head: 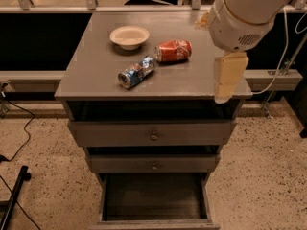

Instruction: Place redbull can into bottom drawer

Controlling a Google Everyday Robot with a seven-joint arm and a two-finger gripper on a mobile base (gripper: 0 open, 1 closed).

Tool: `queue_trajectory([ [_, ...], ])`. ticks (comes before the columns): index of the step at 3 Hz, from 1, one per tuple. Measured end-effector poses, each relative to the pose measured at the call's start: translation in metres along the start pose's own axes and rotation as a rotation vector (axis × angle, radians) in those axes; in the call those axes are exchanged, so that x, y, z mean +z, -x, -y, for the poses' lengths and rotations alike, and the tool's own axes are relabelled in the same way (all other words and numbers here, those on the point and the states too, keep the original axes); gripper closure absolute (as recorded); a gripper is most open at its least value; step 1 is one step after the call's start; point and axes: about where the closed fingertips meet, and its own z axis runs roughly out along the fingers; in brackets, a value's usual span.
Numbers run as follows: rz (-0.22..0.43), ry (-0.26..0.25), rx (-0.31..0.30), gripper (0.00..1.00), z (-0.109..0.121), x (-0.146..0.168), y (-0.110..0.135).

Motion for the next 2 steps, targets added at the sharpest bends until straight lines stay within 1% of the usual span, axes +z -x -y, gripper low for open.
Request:
queue_trajectory([
  [1,0.002,0.007,-0.014,0.00,0.001,0.002,0.002],
  [2,0.020,0.095,-0.183,0.00,0.016,0.031,0.028],
])
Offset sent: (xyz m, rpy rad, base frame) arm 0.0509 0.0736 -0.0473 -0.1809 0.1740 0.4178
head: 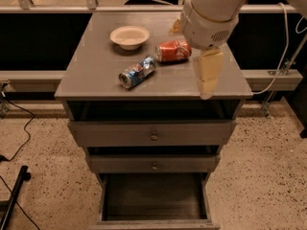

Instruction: Place redbull can into bottom drawer

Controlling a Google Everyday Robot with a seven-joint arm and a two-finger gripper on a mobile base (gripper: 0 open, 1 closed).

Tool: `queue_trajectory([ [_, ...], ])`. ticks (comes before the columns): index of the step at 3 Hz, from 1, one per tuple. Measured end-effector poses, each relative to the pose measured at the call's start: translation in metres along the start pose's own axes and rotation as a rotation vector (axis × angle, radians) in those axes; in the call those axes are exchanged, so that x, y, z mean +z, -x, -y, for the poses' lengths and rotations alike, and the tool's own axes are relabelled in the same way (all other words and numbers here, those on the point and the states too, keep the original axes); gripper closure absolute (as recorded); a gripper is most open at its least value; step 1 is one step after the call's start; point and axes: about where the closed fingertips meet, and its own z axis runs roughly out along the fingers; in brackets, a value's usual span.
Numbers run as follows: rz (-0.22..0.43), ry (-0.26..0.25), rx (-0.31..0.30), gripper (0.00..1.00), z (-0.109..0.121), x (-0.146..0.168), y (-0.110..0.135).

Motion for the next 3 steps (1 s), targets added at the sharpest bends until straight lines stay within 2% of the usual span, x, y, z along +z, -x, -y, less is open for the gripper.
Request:
queue_trajectory([
  [1,0.038,0.111,-0.205,0.00,0.033,0.048,0.018],
  [2,0.066,0.209,-0.368,0.00,0.065,0.103,0.029],
  [3,0.078,0.243,-0.453,0.00,0.095,0.146,0.031],
])
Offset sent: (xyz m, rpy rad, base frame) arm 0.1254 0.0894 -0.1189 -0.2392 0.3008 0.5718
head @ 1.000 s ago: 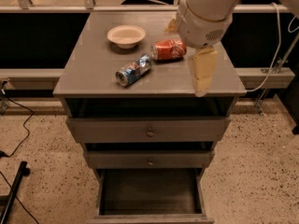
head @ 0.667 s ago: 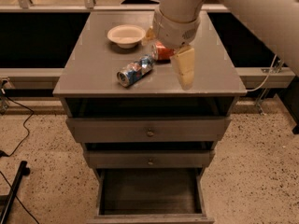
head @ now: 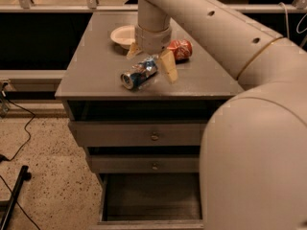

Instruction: Place redbull can into bottom drawer

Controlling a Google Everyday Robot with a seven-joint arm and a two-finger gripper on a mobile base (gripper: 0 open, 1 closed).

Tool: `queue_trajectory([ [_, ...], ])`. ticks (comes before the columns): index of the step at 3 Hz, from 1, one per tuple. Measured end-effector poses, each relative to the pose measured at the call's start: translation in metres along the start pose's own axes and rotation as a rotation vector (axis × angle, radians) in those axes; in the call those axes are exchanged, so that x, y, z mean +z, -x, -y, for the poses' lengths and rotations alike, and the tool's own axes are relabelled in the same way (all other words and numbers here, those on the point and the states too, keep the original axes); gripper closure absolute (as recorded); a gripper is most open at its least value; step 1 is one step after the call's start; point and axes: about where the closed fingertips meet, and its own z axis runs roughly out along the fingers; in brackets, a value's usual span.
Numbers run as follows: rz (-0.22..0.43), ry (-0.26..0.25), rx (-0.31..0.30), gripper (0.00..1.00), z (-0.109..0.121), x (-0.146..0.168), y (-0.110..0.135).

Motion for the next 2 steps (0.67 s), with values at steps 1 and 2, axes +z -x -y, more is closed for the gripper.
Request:
queue_trajectory([
  [1,0.017,-0.014,-0.047,0.00,0.027,0.019,-0.005],
  [2,0.034,-0.027,-0.078,0.00,0.043,0.030,0.000],
])
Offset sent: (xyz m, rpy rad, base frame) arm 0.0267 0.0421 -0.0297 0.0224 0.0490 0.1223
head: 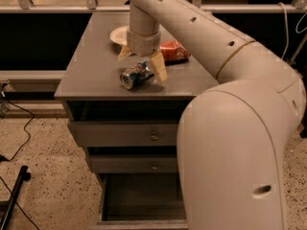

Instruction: Place redbull can into bottom drawer

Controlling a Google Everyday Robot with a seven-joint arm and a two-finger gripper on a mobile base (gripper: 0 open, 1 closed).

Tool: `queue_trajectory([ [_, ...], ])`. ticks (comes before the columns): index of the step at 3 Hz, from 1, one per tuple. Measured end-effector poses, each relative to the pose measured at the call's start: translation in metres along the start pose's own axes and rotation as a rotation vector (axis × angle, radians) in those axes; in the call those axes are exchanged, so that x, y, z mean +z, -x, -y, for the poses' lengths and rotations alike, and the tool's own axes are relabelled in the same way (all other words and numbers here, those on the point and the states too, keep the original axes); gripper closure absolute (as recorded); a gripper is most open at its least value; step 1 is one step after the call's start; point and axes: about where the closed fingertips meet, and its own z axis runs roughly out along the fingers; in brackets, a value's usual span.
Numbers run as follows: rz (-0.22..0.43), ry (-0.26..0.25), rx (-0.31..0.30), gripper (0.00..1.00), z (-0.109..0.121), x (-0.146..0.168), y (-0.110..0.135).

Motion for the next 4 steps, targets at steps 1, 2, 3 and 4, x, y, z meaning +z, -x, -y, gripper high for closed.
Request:
queue_trajectory([
  [1,0.013,0.007,0.004,0.15,0.003,0.011,0.001],
  [2,0.051,-0.014,0.018,0.38,0.002,0.001,0.009],
  [3,0.079,-0.015,0.036,0.62,-0.012,-0.019,0.024],
  [4,0.087,-0.012,0.095,0.93,-0.053,-0.051,0.048],
])
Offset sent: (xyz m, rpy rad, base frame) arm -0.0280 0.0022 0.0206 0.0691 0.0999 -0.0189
